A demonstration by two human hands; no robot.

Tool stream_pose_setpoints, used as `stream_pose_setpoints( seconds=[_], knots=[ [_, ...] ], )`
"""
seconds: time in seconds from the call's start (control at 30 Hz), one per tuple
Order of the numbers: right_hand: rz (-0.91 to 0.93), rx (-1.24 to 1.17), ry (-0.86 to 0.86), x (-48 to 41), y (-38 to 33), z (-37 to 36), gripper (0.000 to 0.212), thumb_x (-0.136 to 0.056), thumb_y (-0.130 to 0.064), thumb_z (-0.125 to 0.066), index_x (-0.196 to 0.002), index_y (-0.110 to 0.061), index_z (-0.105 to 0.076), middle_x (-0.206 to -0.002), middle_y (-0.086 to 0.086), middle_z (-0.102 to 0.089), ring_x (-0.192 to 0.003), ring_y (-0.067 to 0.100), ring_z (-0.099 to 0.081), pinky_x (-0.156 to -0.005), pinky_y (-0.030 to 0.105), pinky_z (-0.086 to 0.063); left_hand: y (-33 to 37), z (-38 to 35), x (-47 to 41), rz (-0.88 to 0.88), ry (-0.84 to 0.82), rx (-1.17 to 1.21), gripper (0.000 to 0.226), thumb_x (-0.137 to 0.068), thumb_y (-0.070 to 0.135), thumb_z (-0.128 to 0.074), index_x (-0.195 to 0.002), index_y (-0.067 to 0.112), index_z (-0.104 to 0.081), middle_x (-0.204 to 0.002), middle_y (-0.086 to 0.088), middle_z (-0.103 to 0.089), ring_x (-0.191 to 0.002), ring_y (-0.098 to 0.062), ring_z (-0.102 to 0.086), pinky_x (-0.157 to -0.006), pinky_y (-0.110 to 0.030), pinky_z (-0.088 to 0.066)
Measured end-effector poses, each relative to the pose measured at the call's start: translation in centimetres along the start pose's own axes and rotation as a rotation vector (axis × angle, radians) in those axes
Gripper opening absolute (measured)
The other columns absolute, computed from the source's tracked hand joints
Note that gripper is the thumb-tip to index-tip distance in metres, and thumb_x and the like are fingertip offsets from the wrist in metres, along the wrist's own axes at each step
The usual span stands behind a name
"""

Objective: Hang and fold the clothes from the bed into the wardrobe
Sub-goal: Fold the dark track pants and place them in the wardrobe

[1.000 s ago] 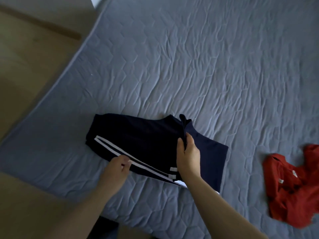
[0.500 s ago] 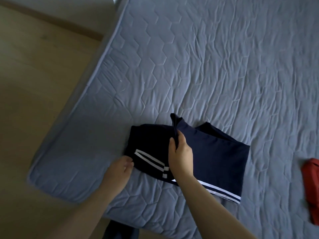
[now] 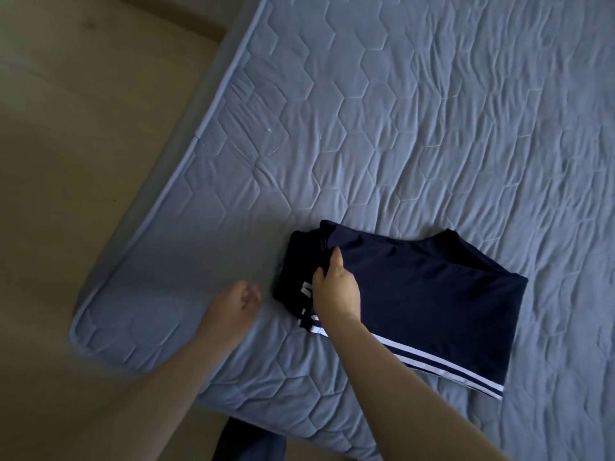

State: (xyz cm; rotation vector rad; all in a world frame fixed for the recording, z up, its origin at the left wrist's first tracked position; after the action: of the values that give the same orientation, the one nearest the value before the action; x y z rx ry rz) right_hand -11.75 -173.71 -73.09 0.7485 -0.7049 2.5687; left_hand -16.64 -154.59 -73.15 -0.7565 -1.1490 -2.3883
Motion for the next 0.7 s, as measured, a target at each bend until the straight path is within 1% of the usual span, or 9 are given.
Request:
stream_pose_setpoints(
  seconds=[0.03,0.13,0.17,0.23,0.3,0.37,0.47,0.63,0.7],
  knots=[
    [-0.001,-0.010,-0.029,0.0,0.0,-0.5,0.062,-0.102,-0.030,-0.040,-0.154,-0.012,-0.011,-0.104,0.013,-0.066,-0.088,0.028,-0.062,-0.065,0.030,-0.040,-0.3,-0.2,0.0,0.000,-0.009,0.002,0.013,-0.096,0.015,-0.049,-0.092,0.013,-0.061,-0.092,0.002,-0.064,-0.087,-0.014,-0.058,-0.069,-0.019,-0.033],
    [0.035,-0.033,-0.184,0.2,-0.1,-2.4,0.073,-0.099,-0.036,-0.047,-0.154,-0.011,-0.006,-0.116,0.014,-0.065,-0.106,0.028,-0.060,-0.079,0.031,-0.043,-1.0,-0.6,-0.1,0.001,-0.019,-0.001,0.011,-0.096,0.020,-0.050,-0.090,0.018,-0.059,-0.087,0.005,-0.062,-0.087,-0.014,-0.059,-0.071,-0.022,-0.036],
    [0.042,-0.040,-0.206,0.3,-0.1,-2.5,0.070,-0.100,-0.035,-0.047,-0.154,-0.011,-0.009,-0.115,0.015,-0.065,-0.108,0.027,-0.059,-0.083,0.032,-0.044,-1.1,-0.6,-0.1,-0.001,-0.021,-0.003,0.010,-0.096,0.021,-0.050,-0.091,0.019,-0.059,-0.088,0.005,-0.062,-0.087,-0.015,-0.059,-0.072,-0.023,-0.037],
    [0.029,-0.096,-0.168,0.5,0.2,-1.7,0.056,-0.101,-0.031,-0.044,-0.150,-0.012,-0.026,-0.112,0.014,-0.066,-0.107,0.027,-0.059,-0.086,0.033,-0.047,-0.9,-0.6,-0.2,-0.012,-0.016,-0.004,0.010,-0.096,0.020,-0.051,-0.096,0.018,-0.061,-0.093,0.005,-0.064,-0.088,-0.013,-0.059,-0.071,-0.020,-0.038],
    [0.026,-0.171,-0.072,1.1,0.8,-0.1,0.039,-0.100,-0.027,-0.045,-0.136,-0.013,-0.050,-0.110,0.009,-0.067,-0.101,0.023,-0.061,-0.081,0.031,-0.048,-0.2,-0.5,0.0,-0.032,-0.003,-0.004,0.011,-0.095,0.019,-0.053,-0.100,0.017,-0.061,-0.094,0.007,-0.063,-0.085,-0.009,-0.058,-0.064,-0.006,-0.035],
    [0.010,-0.210,0.000,1.9,2.2,1.9,0.028,-0.100,-0.023,-0.045,-0.120,-0.013,-0.062,-0.097,0.003,-0.068,-0.085,0.018,-0.062,-0.071,0.029,-0.049,1.0,-0.7,0.3,-0.069,0.004,-0.006,0.014,-0.095,0.018,-0.055,-0.105,0.015,-0.063,-0.097,0.006,-0.064,-0.085,-0.008,-0.058,-0.063,-0.005,-0.035],
    [-0.091,-0.215,0.039,3.1,6.5,4.6,0.024,-0.099,-0.021,-0.046,-0.114,-0.013,-0.064,-0.084,-0.002,-0.065,-0.073,0.013,-0.059,-0.064,0.028,-0.048,3.8,-2.1,1.0,-0.137,-0.041,-0.049,0.018,-0.095,0.019,-0.055,-0.110,0.013,-0.063,-0.101,0.002,-0.064,-0.082,-0.008,-0.058,-0.068,-0.016,-0.038],
    [-0.213,-0.219,0.102,4.2,14.9,9.8,0.025,-0.097,-0.018,-0.047,-0.114,-0.011,-0.064,-0.086,0.001,-0.064,-0.075,0.018,-0.060,-0.067,0.030,-0.049,9.4,-6.3,1.9,-0.200,-0.071,-0.062,0.018,-0.096,0.023,-0.053,-0.109,0.018,-0.063,-0.097,0.011,-0.060,-0.084,-0.001,-0.057,-0.074,-0.018,-0.045],
    [-0.254,-0.224,0.112,4.4,18.1,11.3,0.025,-0.097,-0.018,-0.047,-0.114,-0.011,-0.064,-0.088,0.002,-0.065,-0.077,0.019,-0.060,-0.068,0.031,-0.050,11.2,-8.8,2.4,-0.217,-0.100,-0.073,0.018,-0.096,0.025,-0.052,-0.110,0.020,-0.062,-0.098,0.012,-0.060,-0.085,0.001,-0.056,-0.073,-0.014,-0.043]
  ],
)
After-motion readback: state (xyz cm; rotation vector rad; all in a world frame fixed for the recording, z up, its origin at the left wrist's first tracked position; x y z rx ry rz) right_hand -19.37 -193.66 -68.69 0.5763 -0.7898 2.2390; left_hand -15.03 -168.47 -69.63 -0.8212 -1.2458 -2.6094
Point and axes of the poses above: each hand's wrist, its own x-axis away from the middle knuckle, its own z-axis out of the back of the hand, y = z × x, the point moved 6 cm from there along -x, towards the middle knuckle
